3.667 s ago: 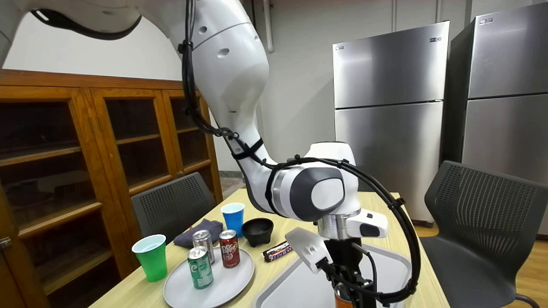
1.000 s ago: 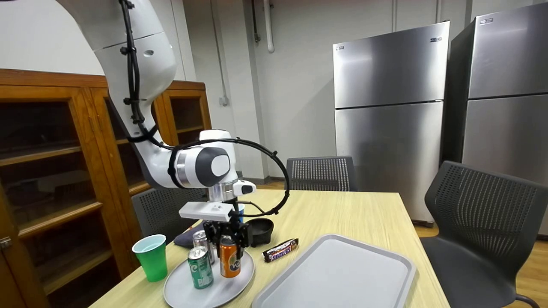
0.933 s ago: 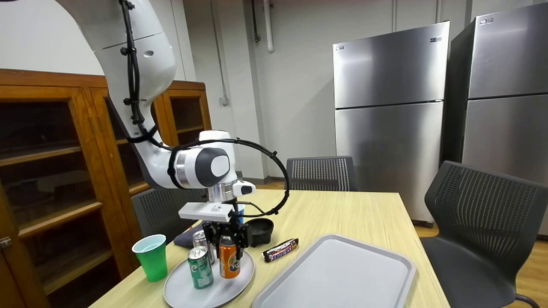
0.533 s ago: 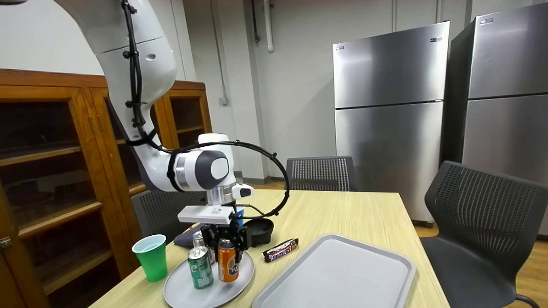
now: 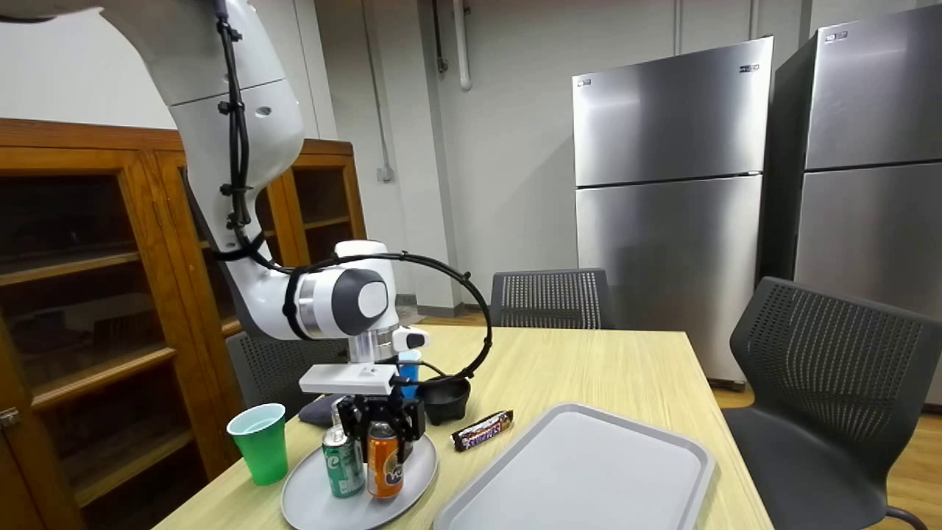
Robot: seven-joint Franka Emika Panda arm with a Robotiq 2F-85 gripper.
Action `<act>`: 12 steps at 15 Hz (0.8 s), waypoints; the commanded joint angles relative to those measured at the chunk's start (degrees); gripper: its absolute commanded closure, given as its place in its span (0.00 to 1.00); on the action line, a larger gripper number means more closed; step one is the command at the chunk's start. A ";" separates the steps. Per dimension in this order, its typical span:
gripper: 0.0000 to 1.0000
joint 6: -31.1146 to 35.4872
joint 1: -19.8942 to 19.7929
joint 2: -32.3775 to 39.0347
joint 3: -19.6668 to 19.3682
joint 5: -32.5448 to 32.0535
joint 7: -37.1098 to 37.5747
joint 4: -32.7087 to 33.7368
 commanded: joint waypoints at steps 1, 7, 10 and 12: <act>0.59 -0.65 0.34 0.15 0.14 -1.22 -0.48 0.83; 0.59 -0.49 0.39 0.61 0.03 -1.27 -0.32 0.84; 0.59 -0.37 0.43 0.84 -0.02 -1.37 -0.25 0.86; 0.59 -0.33 0.43 0.89 0.00 -1.37 -0.24 0.87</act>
